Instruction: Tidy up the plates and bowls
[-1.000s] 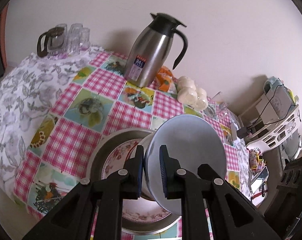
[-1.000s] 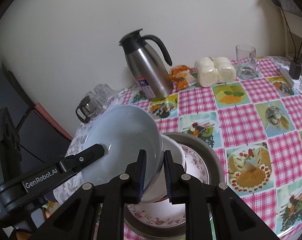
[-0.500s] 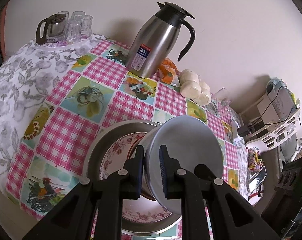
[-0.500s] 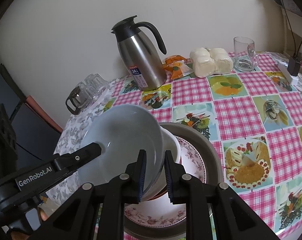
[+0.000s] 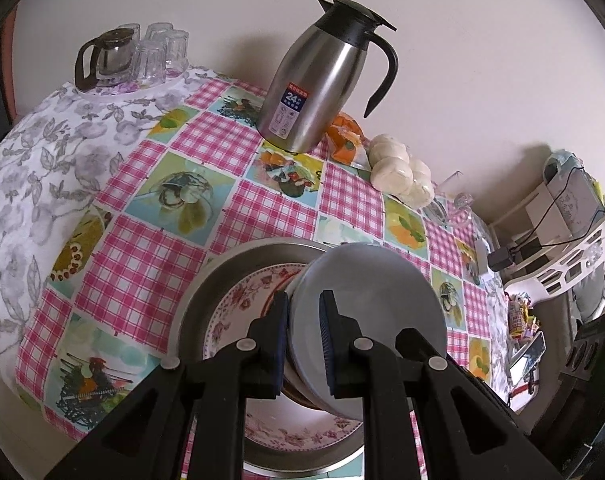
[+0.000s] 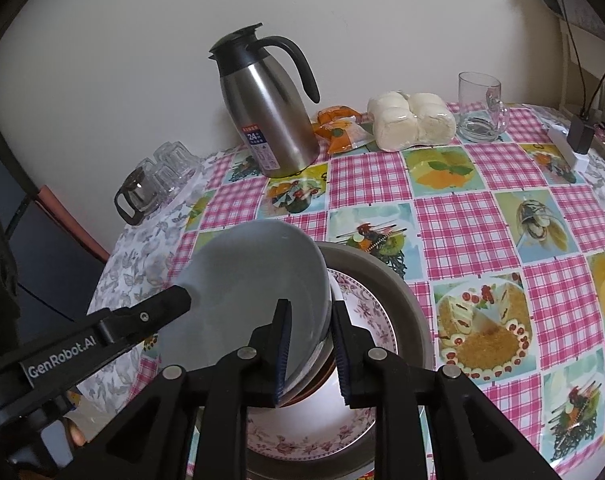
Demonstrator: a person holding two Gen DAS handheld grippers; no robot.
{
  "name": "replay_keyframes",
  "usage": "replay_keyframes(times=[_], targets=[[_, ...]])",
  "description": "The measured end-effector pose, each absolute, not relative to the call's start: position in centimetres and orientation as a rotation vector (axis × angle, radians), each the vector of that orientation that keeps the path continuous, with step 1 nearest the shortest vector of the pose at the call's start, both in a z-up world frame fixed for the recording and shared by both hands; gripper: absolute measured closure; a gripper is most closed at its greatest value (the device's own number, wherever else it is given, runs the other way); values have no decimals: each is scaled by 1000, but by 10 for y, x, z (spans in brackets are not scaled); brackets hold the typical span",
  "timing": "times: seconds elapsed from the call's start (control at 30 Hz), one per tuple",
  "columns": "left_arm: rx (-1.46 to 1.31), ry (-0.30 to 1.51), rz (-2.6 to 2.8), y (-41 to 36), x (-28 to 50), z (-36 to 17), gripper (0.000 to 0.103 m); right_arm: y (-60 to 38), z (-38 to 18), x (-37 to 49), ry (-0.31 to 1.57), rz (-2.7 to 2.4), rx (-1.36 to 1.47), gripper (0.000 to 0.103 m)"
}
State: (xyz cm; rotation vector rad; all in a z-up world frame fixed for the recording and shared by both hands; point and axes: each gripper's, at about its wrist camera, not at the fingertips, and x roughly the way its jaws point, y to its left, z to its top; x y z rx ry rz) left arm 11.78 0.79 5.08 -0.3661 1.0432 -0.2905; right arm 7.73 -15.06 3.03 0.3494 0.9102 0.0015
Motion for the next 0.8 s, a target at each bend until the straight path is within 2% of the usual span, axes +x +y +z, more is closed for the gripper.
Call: replay_keyframes(times=[0.1, 0.2, 0.27, 0.43, 0.5, 0.53, 0.57, 0.63, 0.73, 0.8], targets=[[-370, 1040, -291, 9, 118, 51, 88, -148, 31, 77, 906, -3, 334, 78], [-370, 1039, -289, 9, 118, 51, 88, -149, 32, 77, 904, -3, 333, 71], [-363, 1033, -281, 9, 118, 52, 88, -152, 34, 75, 896, -15, 332, 62], [-347, 1021, -257, 12, 117, 56, 87, -160, 35, 74, 892, -35, 347, 58], [-333, 1019, -238, 13, 117, 56, 76, -161, 36, 73, 891, -34, 345, 44], [-326, 1016, -227, 13, 116, 57, 63, -161, 37, 72, 887, -32, 341, 34], [-320, 1011, -213, 15, 116, 58, 54, -160, 38, 72, 883, -31, 337, 32], [-317, 1002, -195, 17, 115, 60, 51, -160, 40, 71, 875, -25, 328, 28], [-297, 994, -154, 21, 114, 61, 33, -161, 41, 69, 867, -28, 330, 16], [-289, 989, -134, 23, 112, 61, 31, -162, 41, 69, 863, -30, 333, 10]])
